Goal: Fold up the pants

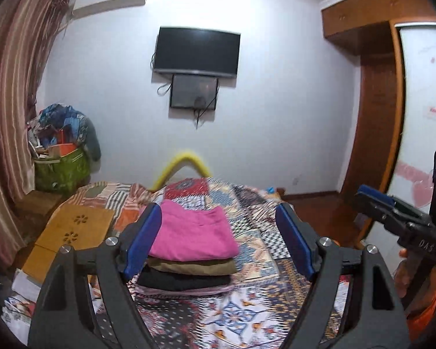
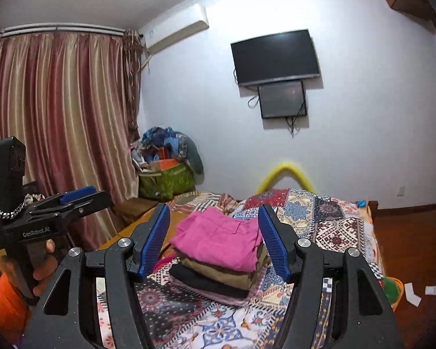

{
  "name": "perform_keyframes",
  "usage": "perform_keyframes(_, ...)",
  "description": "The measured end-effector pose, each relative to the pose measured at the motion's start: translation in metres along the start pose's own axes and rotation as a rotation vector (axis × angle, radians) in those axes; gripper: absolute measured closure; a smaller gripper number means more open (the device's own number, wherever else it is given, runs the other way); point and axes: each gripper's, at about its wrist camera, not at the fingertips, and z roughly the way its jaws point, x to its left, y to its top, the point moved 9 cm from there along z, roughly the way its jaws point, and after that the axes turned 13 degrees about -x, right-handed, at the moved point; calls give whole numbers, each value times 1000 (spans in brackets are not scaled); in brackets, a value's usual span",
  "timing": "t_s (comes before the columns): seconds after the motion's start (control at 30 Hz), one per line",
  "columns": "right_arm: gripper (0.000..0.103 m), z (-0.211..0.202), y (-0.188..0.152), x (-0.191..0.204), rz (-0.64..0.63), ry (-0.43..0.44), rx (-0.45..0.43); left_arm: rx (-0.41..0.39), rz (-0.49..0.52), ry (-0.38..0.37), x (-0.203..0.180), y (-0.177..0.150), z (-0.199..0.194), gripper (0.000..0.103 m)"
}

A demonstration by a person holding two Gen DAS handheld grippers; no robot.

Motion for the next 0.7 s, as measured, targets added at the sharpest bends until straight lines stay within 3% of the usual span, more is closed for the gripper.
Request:
perform_keyframes(0.13, 31, -28, 1, 4, -19, -31, -44, -63, 40, 11, -20, 2, -36, 15)
perform_keyframes(0.3, 26, -50, 0, 9, -25, -60, -84, -79, 87, -2, -43, -6, -60, 11)
perform_keyframes(0.6, 2, -69, -5, 14, -40, -116, -125, -90, 47, -22, -50, -19, -79, 1)
perform_keyframes(0.7, 0, -74, -6, 13, -43, -134, -138, -93, 43, -17, -51, -23, -82, 0)
